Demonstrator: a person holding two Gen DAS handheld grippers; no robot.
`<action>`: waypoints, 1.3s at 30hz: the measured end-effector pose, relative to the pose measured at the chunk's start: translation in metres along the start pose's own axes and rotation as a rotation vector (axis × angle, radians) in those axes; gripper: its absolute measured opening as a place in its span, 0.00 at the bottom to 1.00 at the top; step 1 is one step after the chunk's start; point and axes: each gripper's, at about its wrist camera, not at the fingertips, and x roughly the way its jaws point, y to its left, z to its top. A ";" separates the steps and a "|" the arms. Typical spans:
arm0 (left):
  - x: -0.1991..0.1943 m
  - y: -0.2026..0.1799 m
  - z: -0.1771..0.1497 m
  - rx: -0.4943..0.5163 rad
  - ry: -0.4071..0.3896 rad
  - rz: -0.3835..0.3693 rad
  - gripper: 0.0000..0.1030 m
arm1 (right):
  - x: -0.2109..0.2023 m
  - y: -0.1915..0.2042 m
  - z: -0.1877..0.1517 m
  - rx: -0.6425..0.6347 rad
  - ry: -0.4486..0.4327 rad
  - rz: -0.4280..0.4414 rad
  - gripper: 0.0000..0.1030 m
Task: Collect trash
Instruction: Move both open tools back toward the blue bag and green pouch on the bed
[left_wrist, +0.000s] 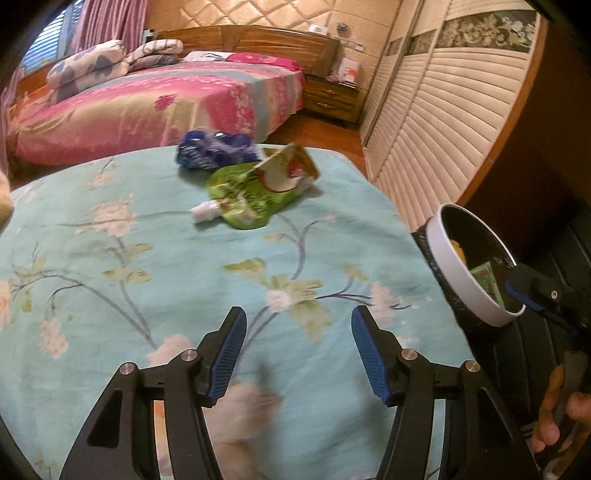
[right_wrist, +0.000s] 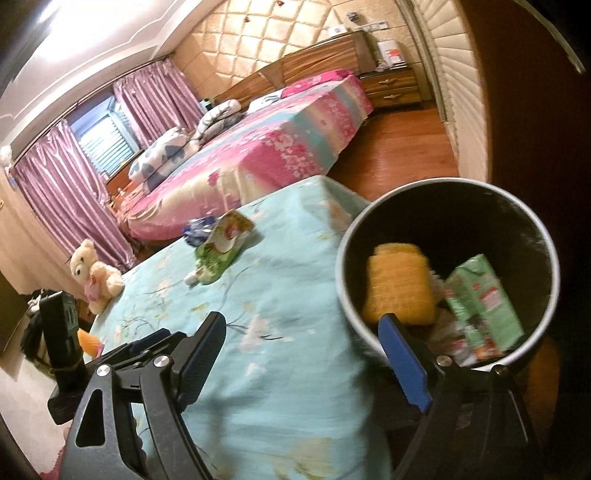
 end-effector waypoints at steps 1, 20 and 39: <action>-0.001 0.004 0.000 -0.005 0.000 0.003 0.57 | 0.003 0.006 -0.001 -0.008 0.006 0.008 0.84; -0.002 0.070 -0.012 -0.110 0.018 0.056 0.57 | 0.073 0.065 -0.015 -0.068 0.095 0.076 0.85; 0.024 0.107 0.028 -0.103 0.014 0.090 0.57 | 0.128 0.075 0.016 -0.028 0.088 0.090 0.85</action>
